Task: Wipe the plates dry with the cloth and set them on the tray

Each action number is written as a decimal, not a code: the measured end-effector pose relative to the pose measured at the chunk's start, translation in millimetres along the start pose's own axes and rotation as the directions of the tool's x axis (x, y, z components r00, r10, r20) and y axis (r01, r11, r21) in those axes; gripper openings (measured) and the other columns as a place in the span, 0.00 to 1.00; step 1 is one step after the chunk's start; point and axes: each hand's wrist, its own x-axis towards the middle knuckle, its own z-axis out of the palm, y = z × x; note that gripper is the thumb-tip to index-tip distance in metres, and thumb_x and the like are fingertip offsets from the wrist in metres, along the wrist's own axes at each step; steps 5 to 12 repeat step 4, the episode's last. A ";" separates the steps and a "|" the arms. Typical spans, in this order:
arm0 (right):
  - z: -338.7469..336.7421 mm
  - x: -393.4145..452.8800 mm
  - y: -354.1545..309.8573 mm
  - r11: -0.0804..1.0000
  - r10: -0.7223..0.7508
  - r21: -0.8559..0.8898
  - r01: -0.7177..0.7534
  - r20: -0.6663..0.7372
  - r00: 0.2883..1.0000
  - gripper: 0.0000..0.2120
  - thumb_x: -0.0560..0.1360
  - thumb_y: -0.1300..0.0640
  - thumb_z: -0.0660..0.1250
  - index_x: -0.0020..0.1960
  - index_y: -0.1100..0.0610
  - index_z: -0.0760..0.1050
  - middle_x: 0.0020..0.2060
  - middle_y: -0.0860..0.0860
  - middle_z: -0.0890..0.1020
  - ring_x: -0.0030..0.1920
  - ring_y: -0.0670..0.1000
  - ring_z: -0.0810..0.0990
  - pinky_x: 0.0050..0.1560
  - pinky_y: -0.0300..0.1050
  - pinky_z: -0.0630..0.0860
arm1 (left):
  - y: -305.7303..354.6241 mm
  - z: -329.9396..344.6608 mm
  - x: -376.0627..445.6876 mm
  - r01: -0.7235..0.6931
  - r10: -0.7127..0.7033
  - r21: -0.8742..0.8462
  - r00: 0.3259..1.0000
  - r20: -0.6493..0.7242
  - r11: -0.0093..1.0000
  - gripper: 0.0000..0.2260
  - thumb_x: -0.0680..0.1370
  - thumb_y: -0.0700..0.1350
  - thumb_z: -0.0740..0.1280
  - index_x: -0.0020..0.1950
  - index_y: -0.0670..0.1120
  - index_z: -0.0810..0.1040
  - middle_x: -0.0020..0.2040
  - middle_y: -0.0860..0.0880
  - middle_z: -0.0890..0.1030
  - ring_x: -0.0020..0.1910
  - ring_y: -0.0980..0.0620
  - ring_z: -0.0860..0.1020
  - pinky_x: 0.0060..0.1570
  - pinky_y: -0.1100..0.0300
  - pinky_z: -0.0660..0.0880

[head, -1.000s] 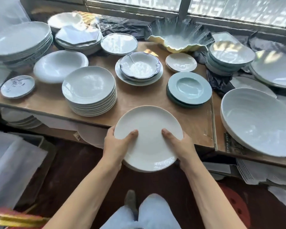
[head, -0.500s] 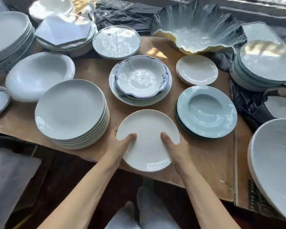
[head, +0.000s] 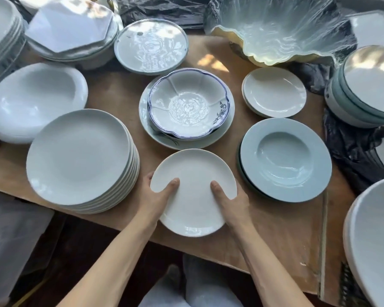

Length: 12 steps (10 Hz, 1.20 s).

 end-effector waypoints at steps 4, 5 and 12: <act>-2.8 -7.7 -16.9 0.975 -0.098 -0.204 0.083 -0.065 0.993 0.19 0.76 0.48 0.74 0.65 0.45 0.76 0.56 0.42 0.82 0.57 0.46 0.81 0.58 0.45 0.75 | 15.0 -2.8 -9.2 -0.126 0.141 0.285 0.989 -0.033 0.950 0.25 0.74 0.47 0.73 0.70 0.52 0.71 0.59 0.54 0.79 0.61 0.49 0.78 0.60 0.50 0.76; -2.8 -7.7 -16.9 0.975 -0.098 -0.204 0.083 -0.065 0.993 0.19 0.76 0.48 0.74 0.65 0.45 0.76 0.56 0.42 0.82 0.57 0.46 0.81 0.58 0.45 0.75 | 15.0 -2.8 -9.2 -0.126 0.141 0.285 0.989 -0.033 0.950 0.25 0.74 0.47 0.73 0.70 0.52 0.71 0.59 0.54 0.79 0.61 0.49 0.78 0.60 0.50 0.76; -2.8 -7.7 -16.9 0.975 -0.098 -0.204 0.083 -0.065 0.993 0.19 0.76 0.48 0.74 0.65 0.45 0.76 0.56 0.42 0.82 0.57 0.46 0.81 0.58 0.45 0.75 | 15.0 -2.8 -9.2 -0.126 0.141 0.285 0.989 -0.033 0.950 0.25 0.74 0.47 0.73 0.70 0.52 0.71 0.59 0.54 0.79 0.61 0.49 0.78 0.60 0.50 0.76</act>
